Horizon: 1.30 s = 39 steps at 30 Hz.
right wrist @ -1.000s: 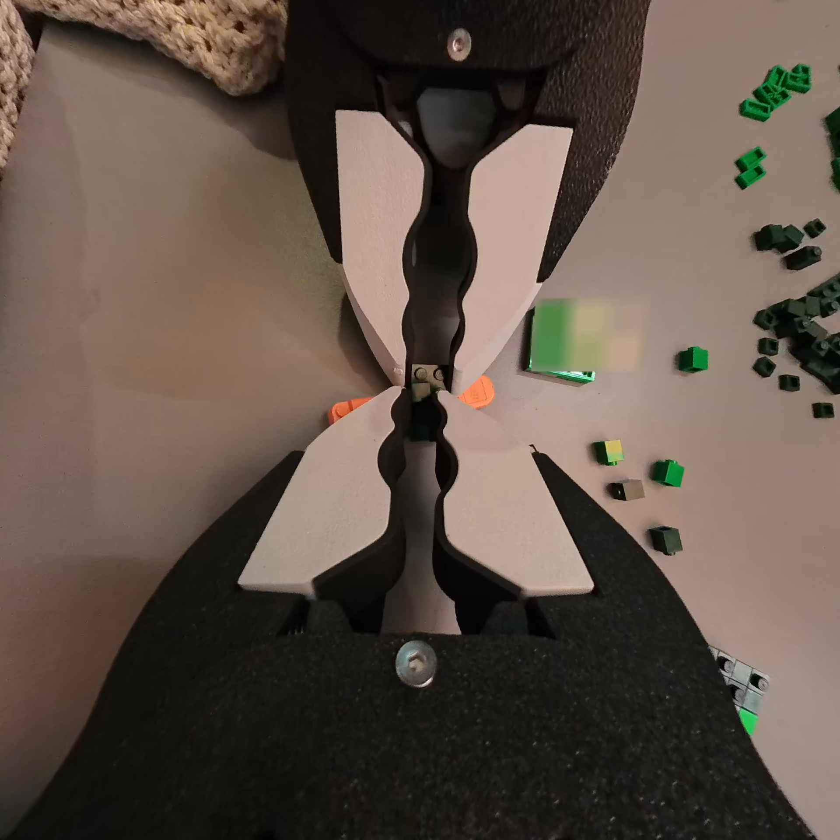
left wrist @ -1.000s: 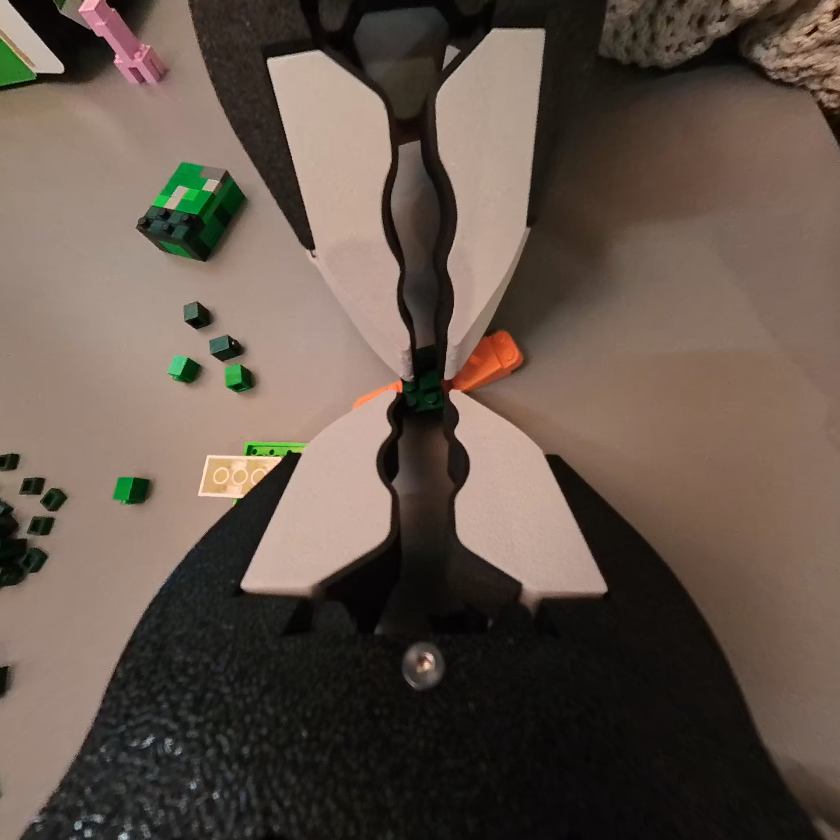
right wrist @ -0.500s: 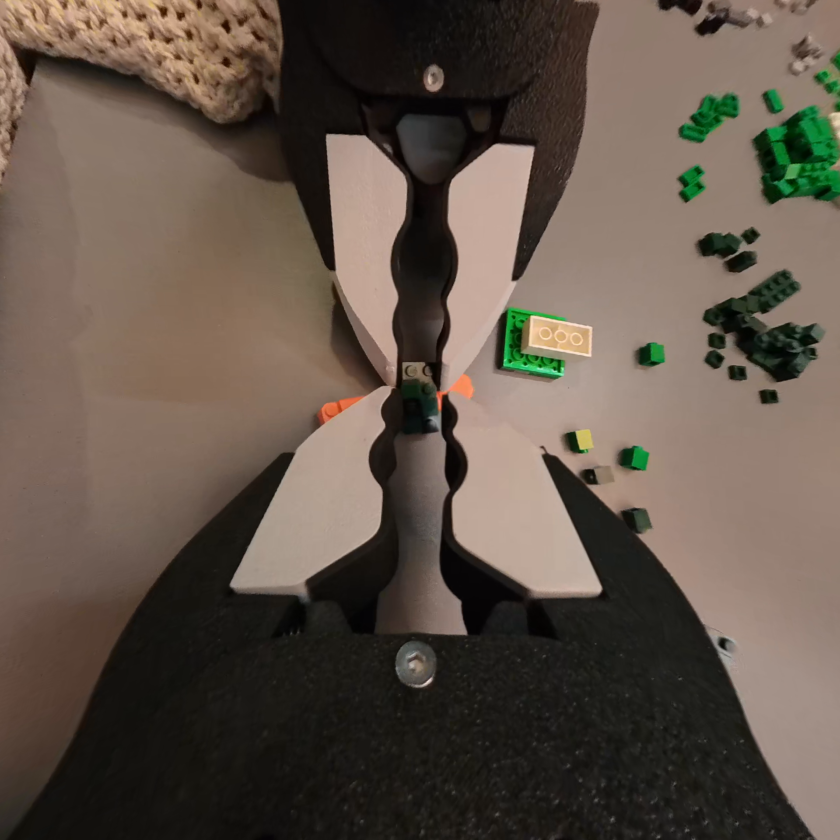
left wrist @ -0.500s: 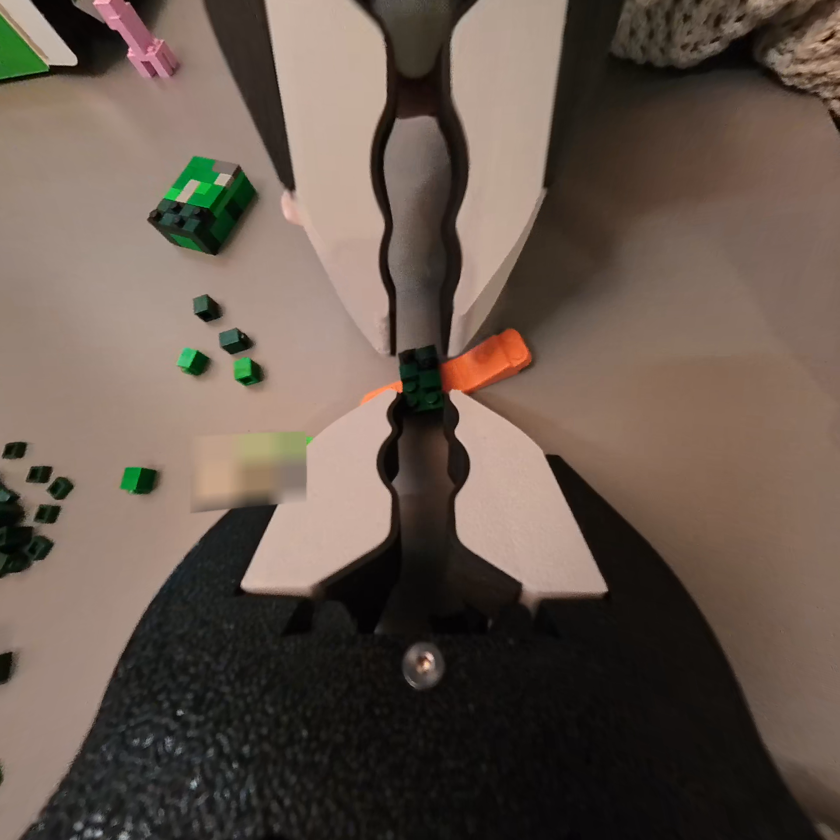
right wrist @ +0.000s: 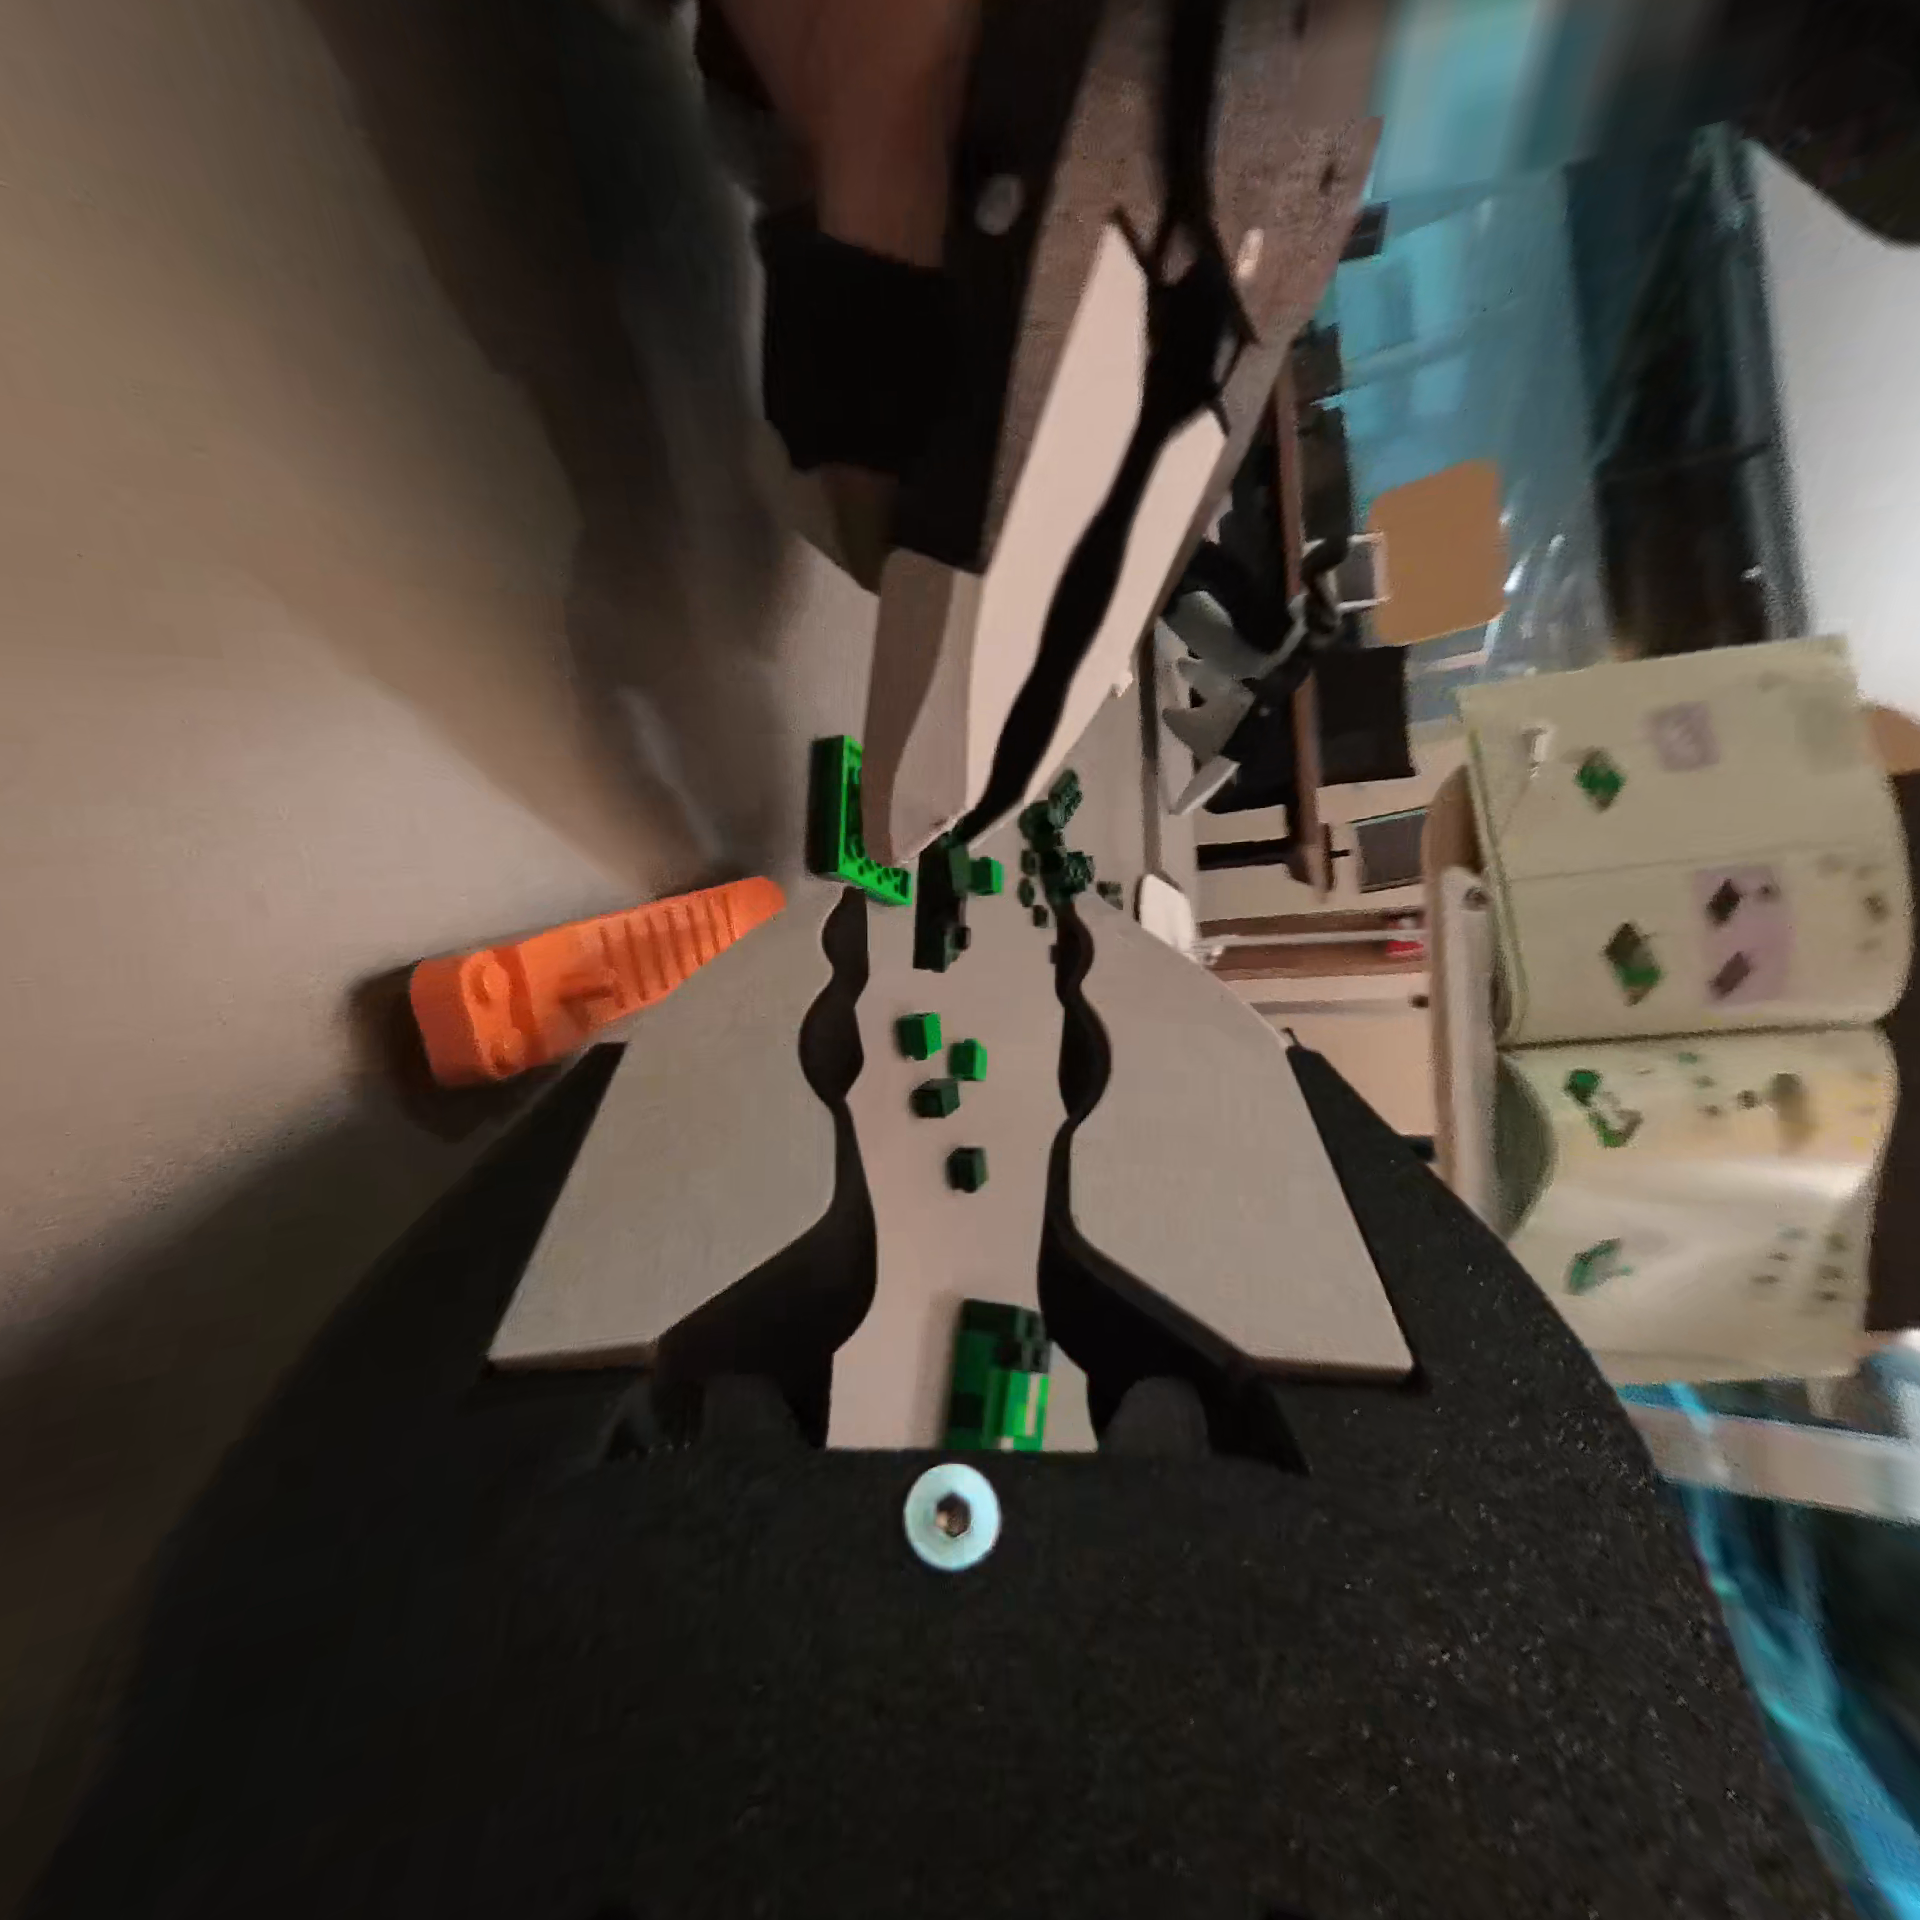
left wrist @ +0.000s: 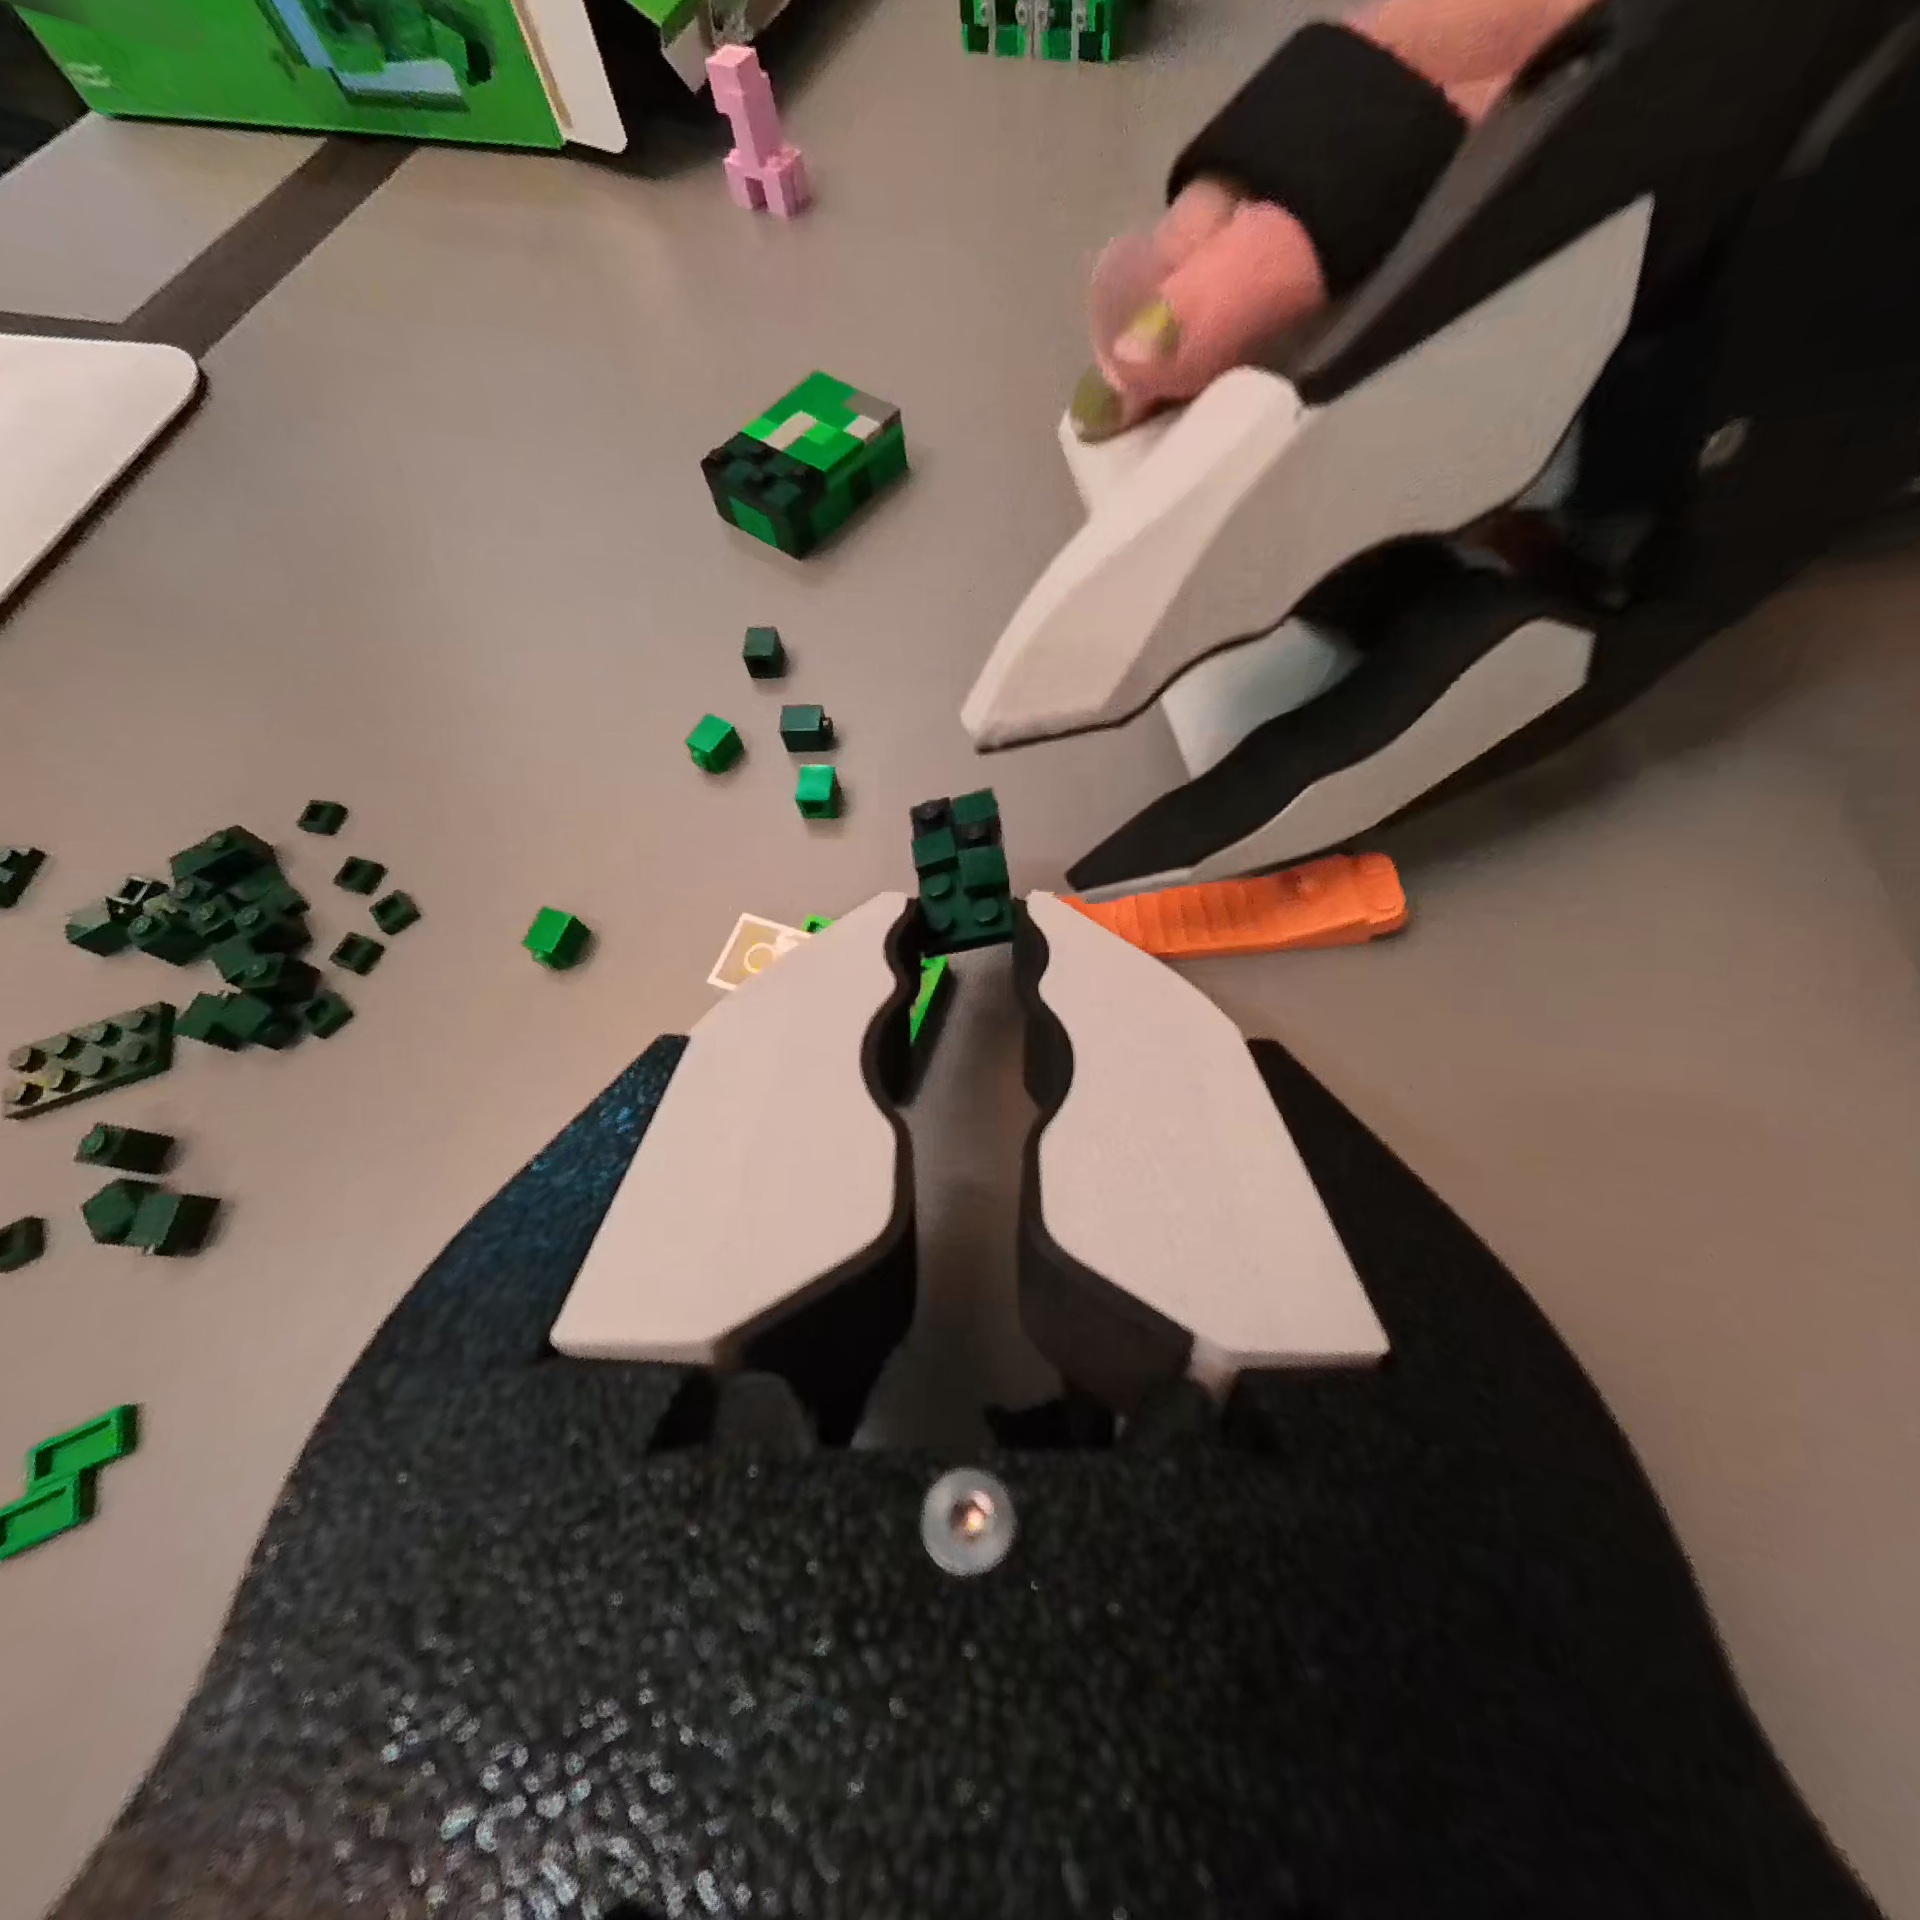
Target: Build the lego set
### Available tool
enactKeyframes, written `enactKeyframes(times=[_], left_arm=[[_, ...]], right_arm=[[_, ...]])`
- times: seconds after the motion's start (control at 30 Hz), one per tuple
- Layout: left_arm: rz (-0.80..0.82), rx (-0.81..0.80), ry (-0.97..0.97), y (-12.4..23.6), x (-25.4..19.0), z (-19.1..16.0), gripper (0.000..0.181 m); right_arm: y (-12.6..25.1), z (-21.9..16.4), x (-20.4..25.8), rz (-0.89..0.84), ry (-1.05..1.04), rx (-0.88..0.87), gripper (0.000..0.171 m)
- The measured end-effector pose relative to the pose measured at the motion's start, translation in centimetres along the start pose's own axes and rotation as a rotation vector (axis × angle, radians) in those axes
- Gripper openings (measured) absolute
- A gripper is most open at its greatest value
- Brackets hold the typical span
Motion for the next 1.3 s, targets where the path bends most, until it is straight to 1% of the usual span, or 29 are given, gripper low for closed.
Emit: enactKeyframes(times=[0.2,0.27,0.47,0.63,0.83,1.03,1.07,1.13,1.2,1.23,1.3], left_arm=[[-0.012,-0.009,0.003,0.1,-0.2,0.1,0.016],[-0.023,-0.015,0.007,0.1,-0.3,0.1,0.016],[-0.037,-0.019,0.021,0.1,-0.3,0.2,0.016],[-0.052,-0.018,0.039,0.1,-0.3,0.1,0.016],[-0.052,0.004,0.037,-0.1,-0.3,-0.1,0.016],[-0.041,0.036,0.002,-0.5,-0.5,-0.5,0.016],[-0.044,0.032,0.004,-0.5,-0.5,-0.4,0.016],[-0.052,0.007,0.001,-0.4,-0.5,-0.4,0.016],[-0.052,-0.053,-0.016,-0.1,-0.5,0.0,0.017],[-0.035,-0.077,-0.04,0.0,-0.5,0.2,0.023],[0.013,-0.096,-0.133,0.3,-0.5,0.4,0.026]], right_arm=[[-0.9,0.5,0.6,-0.056,0.147,0.055,0.025],[-1.0,0.5,0.7,-0.071,0.168,0.073,0.02],[-1.0,0.5,0.7,-0.089,0.185,0.08,0.014],[-0.8,0.4,0.7,-0.115,0.249,0.101,0.008],[-0.7,0.5,0.9,-0.086,0.324,0.133,0.008],[-0.6,0.4,1.2,-0.073,0.363,0.109,0.008],[-0.5,0.4,1.2,-0.073,0.357,0.105,0.008],[-0.4,0.2,0.9,-0.061,0.275,0.086,0.008],[-0.3,-0.2,0.3,-0.043,0.134,0.04,0.008],[-0.2,-0.4,0.1,-0.022,0.058,0.006,0.008],[-0.1,-0.8,-0.2,0.013,-0.067,-0.048,0.008]])
Point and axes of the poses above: each gripper's, where its closed fingertips meet, y back along the fingers, z out of its top, x = y × z across the jaws, the point moved 7 cm from there along y, back along the fingers, and after that the axes turned 15 degrees about y, right-handed, at the moved point
